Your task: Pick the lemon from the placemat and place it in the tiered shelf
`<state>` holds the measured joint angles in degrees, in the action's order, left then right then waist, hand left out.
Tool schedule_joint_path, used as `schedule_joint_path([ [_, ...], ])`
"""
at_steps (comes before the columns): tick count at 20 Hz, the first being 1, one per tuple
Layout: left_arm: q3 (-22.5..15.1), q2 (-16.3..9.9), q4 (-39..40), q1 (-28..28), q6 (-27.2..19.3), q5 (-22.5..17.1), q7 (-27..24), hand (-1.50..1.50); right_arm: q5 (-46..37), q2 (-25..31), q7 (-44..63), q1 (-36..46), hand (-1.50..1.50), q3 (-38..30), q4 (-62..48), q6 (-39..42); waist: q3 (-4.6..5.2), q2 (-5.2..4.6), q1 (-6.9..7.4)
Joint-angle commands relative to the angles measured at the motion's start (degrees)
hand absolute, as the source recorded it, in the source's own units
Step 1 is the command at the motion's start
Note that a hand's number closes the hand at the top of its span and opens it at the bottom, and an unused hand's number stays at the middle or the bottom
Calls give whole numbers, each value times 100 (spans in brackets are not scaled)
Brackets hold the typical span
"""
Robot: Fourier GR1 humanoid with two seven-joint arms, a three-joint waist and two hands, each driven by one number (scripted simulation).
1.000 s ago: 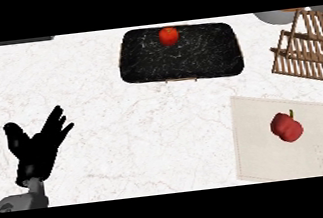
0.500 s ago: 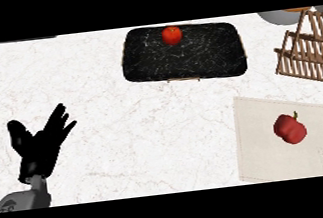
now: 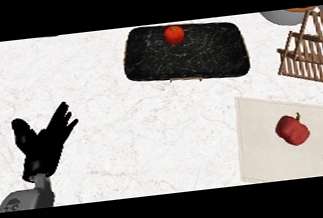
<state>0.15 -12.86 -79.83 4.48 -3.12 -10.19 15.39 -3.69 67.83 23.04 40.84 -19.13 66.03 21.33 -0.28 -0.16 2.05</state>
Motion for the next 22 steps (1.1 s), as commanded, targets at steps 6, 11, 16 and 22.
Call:
schedule_joint_path([
  [6,214,-134,438,155,233,-107,125,0,-951,-339,-1171,930,150,626,-1673,-461,30,-52,3],
  [11,13,62,512,-128,267,60,-189,0,-1338,-174,-1628,1443,150,744,-2597,-412,28,-67,44],
  [16,5,75,370,-66,232,82,24,0,-1630,-521,-2317,1645,150,784,-3067,-911,25,-44,-20],
  [22,29,213,179,67,-74,168,307,0,-1811,-480,-2632,2134,150,808,-3610,-693,24,-34,-35],
])
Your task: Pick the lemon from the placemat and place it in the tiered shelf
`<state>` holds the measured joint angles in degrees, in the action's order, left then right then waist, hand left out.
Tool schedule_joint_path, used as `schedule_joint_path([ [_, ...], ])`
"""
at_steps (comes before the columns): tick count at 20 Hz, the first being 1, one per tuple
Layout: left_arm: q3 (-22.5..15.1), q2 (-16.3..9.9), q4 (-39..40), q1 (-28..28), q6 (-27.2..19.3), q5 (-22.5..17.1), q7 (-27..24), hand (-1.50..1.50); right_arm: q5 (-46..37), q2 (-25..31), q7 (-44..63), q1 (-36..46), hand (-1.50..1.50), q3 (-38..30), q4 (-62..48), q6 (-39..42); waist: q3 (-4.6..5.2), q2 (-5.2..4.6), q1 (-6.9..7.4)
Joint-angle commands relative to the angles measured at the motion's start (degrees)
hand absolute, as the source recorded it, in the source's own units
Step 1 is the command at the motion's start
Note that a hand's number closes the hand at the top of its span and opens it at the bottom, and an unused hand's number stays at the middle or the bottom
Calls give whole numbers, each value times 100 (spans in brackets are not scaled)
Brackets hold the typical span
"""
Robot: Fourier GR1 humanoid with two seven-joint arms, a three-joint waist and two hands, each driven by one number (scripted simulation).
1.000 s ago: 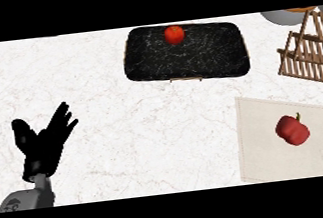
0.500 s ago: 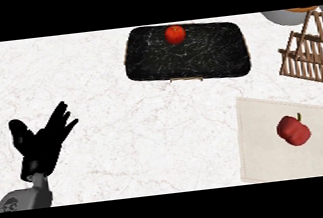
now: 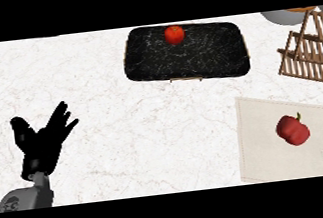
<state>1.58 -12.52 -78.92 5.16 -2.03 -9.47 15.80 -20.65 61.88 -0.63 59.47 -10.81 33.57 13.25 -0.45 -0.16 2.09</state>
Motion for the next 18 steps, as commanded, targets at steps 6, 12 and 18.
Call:
schedule_joint_path([
  [6,2,68,118,-81,47,13,136,0,-595,-69,-443,391,150,252,-639,-150,42,-45,-16],
  [12,-60,218,106,-331,-52,122,-60,0,326,-56,26,449,-150,-813,-925,-459,41,-12,-131],
  [18,19,123,148,-170,107,8,88,0,859,9,338,993,-150,-1409,-1371,-340,38,-36,-63],
])
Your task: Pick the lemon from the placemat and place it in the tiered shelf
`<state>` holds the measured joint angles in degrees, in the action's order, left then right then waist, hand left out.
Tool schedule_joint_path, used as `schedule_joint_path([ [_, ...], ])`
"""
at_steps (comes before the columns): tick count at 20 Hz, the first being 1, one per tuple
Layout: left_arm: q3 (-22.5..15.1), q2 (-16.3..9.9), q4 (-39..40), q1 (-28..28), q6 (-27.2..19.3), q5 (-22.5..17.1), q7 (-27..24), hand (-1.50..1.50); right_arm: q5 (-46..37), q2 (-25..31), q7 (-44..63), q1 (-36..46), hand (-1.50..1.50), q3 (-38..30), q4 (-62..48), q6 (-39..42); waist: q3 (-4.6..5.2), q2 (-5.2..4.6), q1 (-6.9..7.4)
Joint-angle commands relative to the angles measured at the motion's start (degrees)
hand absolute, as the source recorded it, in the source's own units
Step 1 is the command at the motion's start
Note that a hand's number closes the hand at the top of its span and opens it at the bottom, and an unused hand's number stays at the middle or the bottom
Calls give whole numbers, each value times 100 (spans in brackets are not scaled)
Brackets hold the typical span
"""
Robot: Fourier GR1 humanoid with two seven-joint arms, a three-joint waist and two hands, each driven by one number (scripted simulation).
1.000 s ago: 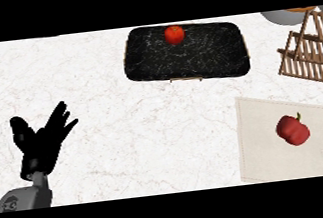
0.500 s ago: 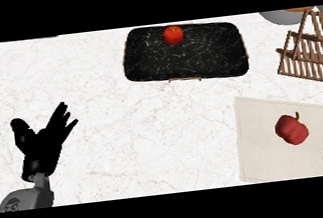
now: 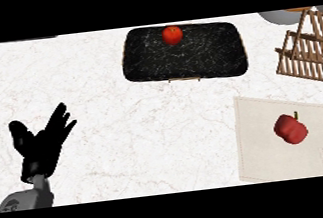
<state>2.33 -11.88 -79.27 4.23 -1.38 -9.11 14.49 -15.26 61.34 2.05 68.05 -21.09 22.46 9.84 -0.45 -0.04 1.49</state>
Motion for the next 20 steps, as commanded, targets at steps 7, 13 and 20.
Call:
schedule_joint_path([
  [7,30,50,277,-11,12,-16,213,0,632,301,584,550,-150,-839,-376,-699,43,-64,21],
  [13,35,-27,109,68,90,-46,327,0,561,1044,611,223,-150,-1030,-659,-1231,37,-74,0],
  [20,110,-13,207,44,3,2,308,0,1053,2059,565,-234,-150,-1691,-1108,-801,21,-71,-106],
])
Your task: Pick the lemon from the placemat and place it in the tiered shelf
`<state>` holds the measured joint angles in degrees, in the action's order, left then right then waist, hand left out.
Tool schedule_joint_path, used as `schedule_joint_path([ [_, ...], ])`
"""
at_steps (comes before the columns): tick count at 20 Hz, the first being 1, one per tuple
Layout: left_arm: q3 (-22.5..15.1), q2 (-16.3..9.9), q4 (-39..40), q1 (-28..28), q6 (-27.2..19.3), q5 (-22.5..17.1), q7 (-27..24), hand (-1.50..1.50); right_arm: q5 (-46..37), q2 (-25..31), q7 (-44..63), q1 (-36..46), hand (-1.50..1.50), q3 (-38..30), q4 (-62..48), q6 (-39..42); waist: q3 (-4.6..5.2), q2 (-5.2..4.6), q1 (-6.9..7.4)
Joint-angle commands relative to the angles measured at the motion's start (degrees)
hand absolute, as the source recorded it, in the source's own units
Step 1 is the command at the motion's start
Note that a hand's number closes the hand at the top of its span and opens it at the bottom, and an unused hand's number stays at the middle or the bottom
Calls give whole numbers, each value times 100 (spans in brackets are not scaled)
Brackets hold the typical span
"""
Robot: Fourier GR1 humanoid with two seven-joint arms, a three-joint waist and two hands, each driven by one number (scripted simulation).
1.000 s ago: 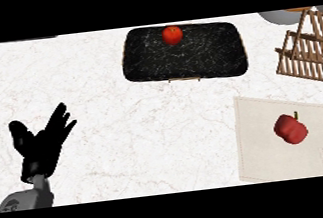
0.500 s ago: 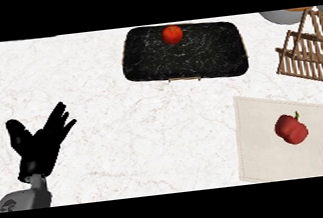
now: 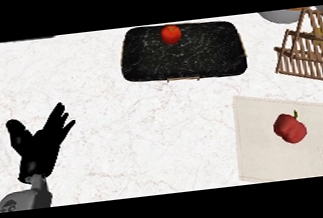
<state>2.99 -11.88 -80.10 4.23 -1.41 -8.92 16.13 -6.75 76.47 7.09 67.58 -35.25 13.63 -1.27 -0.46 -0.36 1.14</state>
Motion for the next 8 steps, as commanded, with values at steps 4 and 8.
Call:
schedule_joint_path([
  [4,-57,87,205,-230,-10,90,-36,0,476,530,-508,-915,-150,-586,-531,635,20,-13,-87],
  [8,-10,0,168,-181,60,9,164,0,634,988,-477,-1156,-150,-772,-666,1209,9,-25,-92],
])
